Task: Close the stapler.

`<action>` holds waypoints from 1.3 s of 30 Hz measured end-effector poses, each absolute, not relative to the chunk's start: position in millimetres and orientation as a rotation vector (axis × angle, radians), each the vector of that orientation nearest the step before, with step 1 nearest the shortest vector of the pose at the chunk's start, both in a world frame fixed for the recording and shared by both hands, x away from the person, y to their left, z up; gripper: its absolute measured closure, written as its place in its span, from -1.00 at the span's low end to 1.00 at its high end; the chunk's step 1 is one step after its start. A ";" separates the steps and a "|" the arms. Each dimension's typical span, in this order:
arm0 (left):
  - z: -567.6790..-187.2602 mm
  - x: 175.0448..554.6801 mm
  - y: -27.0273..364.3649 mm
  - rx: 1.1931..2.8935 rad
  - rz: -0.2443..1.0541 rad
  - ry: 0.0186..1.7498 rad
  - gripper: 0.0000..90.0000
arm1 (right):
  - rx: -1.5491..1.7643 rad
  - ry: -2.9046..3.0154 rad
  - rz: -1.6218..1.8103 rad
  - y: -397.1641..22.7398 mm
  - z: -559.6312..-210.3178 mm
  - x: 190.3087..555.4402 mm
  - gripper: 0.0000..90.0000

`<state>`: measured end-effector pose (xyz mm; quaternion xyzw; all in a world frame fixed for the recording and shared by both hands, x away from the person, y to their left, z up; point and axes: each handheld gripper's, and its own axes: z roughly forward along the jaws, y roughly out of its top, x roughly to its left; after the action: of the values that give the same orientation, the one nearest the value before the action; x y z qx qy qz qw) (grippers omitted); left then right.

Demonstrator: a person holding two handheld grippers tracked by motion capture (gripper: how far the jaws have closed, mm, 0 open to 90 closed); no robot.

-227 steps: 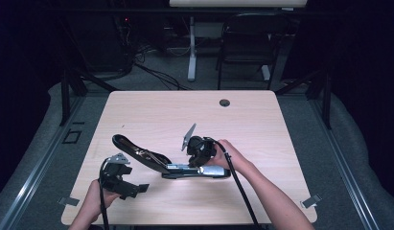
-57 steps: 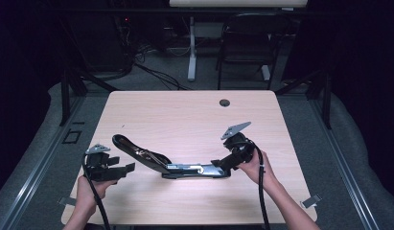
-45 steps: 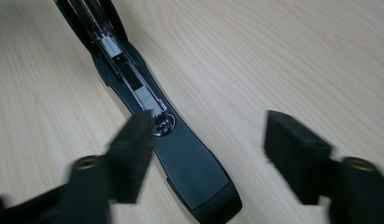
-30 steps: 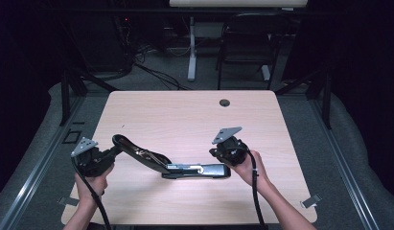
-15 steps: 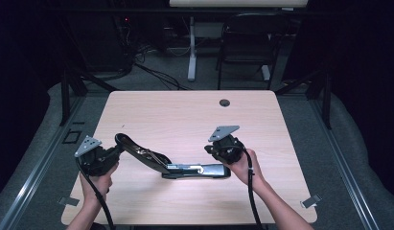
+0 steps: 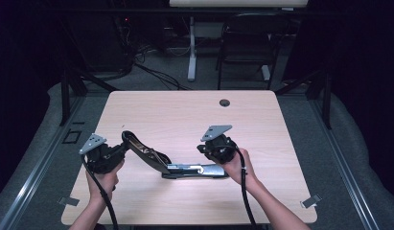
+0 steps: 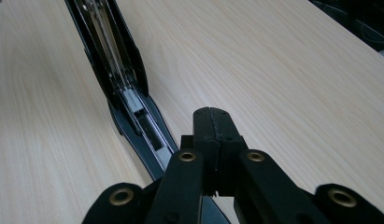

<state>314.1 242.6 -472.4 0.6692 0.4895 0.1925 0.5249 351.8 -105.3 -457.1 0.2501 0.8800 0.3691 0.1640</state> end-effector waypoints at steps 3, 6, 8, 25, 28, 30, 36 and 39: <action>-471.5 313.9 239.8 1.608 0.473 1.163 1.00 | 0.703 2.507 1.074 -98.8 -455.8 351.3 1.00; -470.8 314.5 236.0 1.619 0.489 1.149 1.00 | 0.686 2.514 1.088 -90.0 -454.2 351.6 1.00; -470.3 315.0 233.0 1.627 0.493 1.139 1.00 | 0.661 2.516 1.096 -82.4 -451.7 351.3 1.00; -475.7 319.5 217.0 1.697 0.468 1.100 1.00 | 0.602 2.529 1.121 -59.7 -443.2 352.0 1.00; -477.6 320.0 214.1 1.709 0.468 1.094 1.00 | 0.587 2.535 1.135 -52.7 -442.4 352.9 1.00; -477.9 320.0 213.6 1.710 0.466 1.092 1.00 | 0.589 2.533 1.141 -50.7 -442.8 353.4 1.00; -479.7 320.5 211.4 1.734 0.453 1.093 1.00 | 0.576 2.542 1.156 -39.7 -444.6 356.7 1.00; -480.7 320.7 209.6 1.752 0.449 1.088 1.00 | 0.554 2.545 1.160 -33.8 -443.6 356.0 1.00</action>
<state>320.7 209.6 -480.7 0.7222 0.4485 0.1852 0.4929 356.0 -33.8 -443.6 0.1924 0.8832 0.4024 0.1446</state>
